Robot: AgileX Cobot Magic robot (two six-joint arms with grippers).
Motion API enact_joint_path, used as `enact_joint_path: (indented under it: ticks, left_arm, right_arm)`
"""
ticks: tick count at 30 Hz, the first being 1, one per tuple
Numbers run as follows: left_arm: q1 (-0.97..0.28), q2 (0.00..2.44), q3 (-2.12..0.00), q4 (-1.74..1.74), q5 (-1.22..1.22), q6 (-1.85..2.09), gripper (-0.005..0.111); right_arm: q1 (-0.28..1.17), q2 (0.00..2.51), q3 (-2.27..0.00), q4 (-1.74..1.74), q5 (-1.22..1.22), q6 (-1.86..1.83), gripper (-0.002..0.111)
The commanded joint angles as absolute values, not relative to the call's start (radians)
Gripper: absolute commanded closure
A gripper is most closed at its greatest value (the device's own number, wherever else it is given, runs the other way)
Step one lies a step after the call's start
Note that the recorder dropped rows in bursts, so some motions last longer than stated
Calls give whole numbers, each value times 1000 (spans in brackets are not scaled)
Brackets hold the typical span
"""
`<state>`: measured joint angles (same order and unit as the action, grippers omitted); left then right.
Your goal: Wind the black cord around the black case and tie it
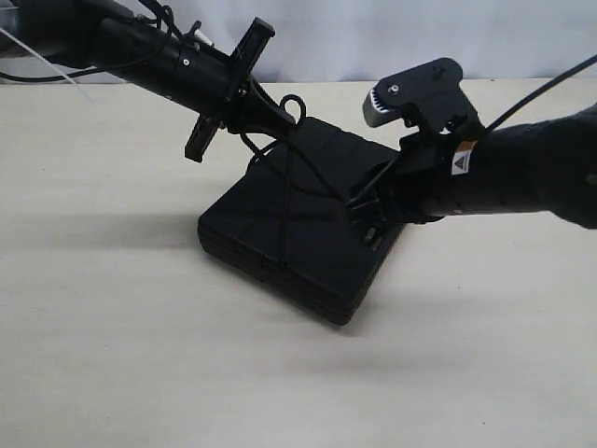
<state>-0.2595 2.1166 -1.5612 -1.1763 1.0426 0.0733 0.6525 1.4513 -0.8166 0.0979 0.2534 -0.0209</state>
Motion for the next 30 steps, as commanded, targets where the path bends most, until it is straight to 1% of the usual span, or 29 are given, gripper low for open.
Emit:
enact_joint_path:
  ticks: [1,5,8,13,15,19,23,26,28,30]
  left_arm:
    - [-268,2107,-1562,-1181,1037,78,107]
    - [-268,2107,-1562,-1181,1037,78,107]
    - [-268,2107,-1562,-1181,1037,78,107]
    - [-268,2107,-1562,-1184,1037,78,107]
    - [-268,2107,-1562,-1184,1039,78,107]
    - [-268,2107,-1562,-1182,1037,78,107]
    - [-268,2107,-1562,-1182,1033,78,107]
    - [-268,2107,-1562,-1180,1022,78,107]
    - [-268,2107,-1562,-1178,1020,78,107]
    - [-268,2107,-1562,-1178,1020,78,107]
  right_arm:
    - [604,1443,-824,472,340,-394,104]
    - [570,1443,-824,726,414,-687,104]
    - [558,1460,-824,863,483,-834,104]
    - [558,1562,-824,1095,616,-1118,104]
    - [558,1600,-824,1197,586,-1159,104]
    - [558,1627,-824,1308,387,-1101,104]
    - [584,1629,-822,1320,366,-1095,104]
    - [639,1629,-822,1320,333,-1114,94]
    - [661,1629,-822,1318,291,-1114,85]
    - [692,1629,-822,1327,229,-1103,73]
